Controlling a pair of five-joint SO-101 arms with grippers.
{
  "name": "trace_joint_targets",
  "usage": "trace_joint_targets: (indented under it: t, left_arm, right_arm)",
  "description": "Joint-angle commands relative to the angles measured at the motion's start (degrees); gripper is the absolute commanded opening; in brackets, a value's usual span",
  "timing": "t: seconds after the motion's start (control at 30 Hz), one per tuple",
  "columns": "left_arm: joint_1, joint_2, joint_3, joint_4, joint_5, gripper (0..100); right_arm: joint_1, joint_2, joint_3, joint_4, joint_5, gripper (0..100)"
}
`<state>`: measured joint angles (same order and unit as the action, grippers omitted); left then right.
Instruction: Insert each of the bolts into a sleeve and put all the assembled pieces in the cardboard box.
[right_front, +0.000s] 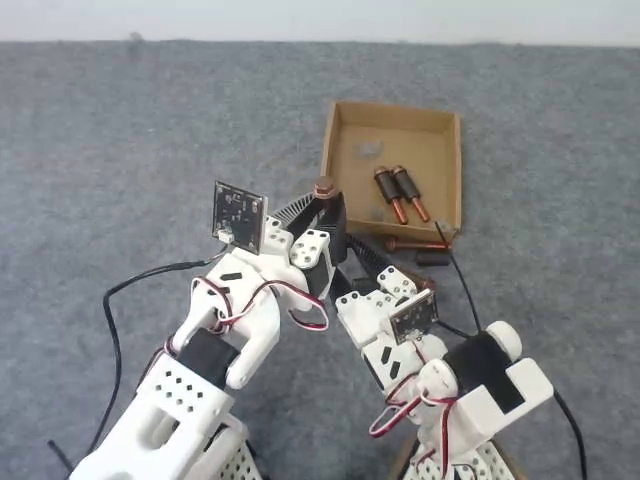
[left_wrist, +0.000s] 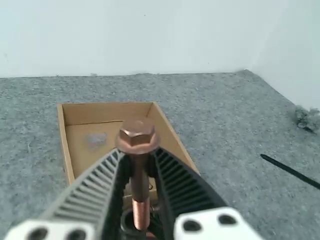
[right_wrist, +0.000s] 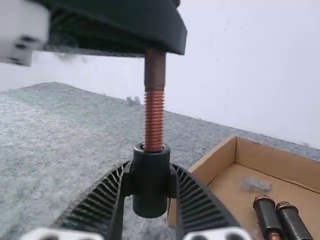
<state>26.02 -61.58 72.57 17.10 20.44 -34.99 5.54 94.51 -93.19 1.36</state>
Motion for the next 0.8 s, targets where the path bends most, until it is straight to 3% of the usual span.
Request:
trace_joint_targets:
  t: [0.0, 0.77]
  left_arm:
    - [-0.35, 0.53, -2.86, -1.58, 0.7, 1]
    - [-1.05, 0.62, 0.04, -1.58, 0.7, 1]
  right_arm:
    - [0.92, -0.04, 1.23, -1.45, -0.35, 0.6]
    - [1.01, -0.04, 1.23, -1.89, -0.35, 0.6]
